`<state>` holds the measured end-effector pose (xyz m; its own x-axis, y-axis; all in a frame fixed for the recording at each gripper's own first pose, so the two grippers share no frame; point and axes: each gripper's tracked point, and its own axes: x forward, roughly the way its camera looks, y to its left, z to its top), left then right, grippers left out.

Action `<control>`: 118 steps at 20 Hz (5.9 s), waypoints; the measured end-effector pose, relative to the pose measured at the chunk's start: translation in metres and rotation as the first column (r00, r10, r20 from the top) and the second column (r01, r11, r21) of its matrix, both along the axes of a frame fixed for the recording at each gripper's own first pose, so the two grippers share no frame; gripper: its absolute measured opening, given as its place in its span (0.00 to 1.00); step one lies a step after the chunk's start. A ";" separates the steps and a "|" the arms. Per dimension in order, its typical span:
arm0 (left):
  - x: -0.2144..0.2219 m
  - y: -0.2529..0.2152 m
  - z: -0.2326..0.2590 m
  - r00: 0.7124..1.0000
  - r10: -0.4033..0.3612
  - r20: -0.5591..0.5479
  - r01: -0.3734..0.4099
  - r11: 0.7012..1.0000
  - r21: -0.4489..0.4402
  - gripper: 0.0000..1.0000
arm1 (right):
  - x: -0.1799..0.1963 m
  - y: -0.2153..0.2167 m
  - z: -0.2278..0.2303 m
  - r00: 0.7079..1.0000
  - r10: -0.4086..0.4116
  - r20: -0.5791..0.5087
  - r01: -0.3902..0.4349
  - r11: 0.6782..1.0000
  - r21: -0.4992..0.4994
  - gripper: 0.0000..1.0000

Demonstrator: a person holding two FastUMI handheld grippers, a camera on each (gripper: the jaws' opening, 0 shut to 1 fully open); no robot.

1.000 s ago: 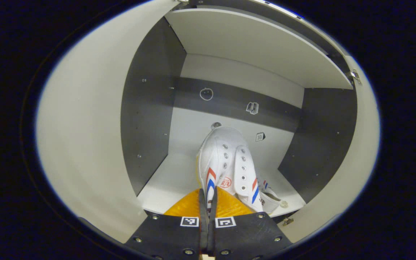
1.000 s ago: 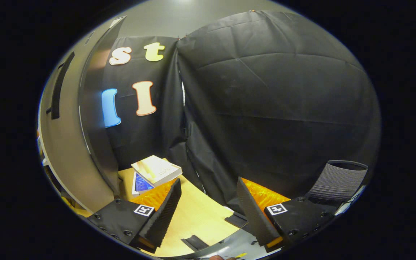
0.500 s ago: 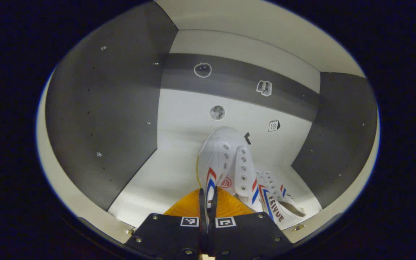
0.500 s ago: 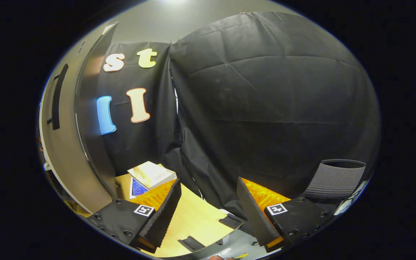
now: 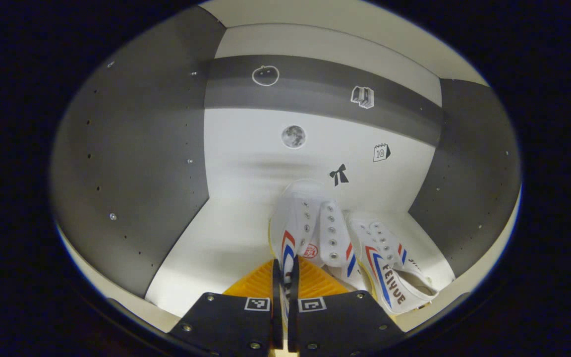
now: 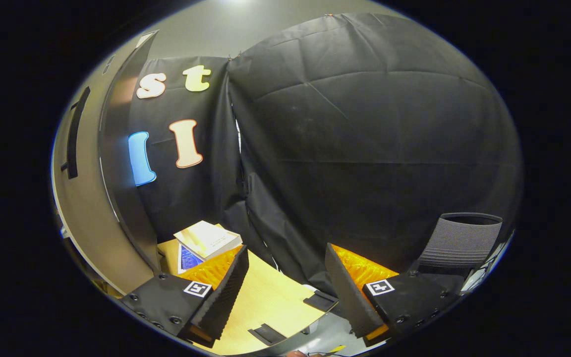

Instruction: Grab one shoe with the right hand and put it into the shoe cabinet, grab the other shoe with the left hand and put it into the shoe cabinet; then close the right door with the right hand and the left door with the left hand.

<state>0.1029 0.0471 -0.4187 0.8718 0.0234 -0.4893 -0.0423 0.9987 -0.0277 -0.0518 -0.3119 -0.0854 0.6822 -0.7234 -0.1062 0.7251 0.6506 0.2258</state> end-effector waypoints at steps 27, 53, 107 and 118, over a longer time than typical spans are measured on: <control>-0.222 -0.036 0.191 0.850 -0.141 0.507 0.051 0.981 0.188 0.94 | 0.086 0.039 0.111 0.950 0.309 0.051 -0.300 0.945 -0.134 0.98; -0.326 0.018 0.094 0.910 0.039 0.412 -0.058 0.998 0.033 0.95 | 0.114 0.125 0.234 0.780 0.610 0.140 -0.557 0.778 -0.291 0.96; -0.397 0.248 0.135 0.868 0.098 0.487 -0.173 0.979 0.112 0.94 | 0.073 0.260 0.186 0.869 0.476 0.135 -0.441 0.869 -0.223 0.97; -0.316 0.273 0.170 0.863 0.039 0.503 -0.115 0.986 0.121 0.95 | 0.051 0.240 0.169 0.897 0.425 0.121 -0.401 0.897 -0.185 0.97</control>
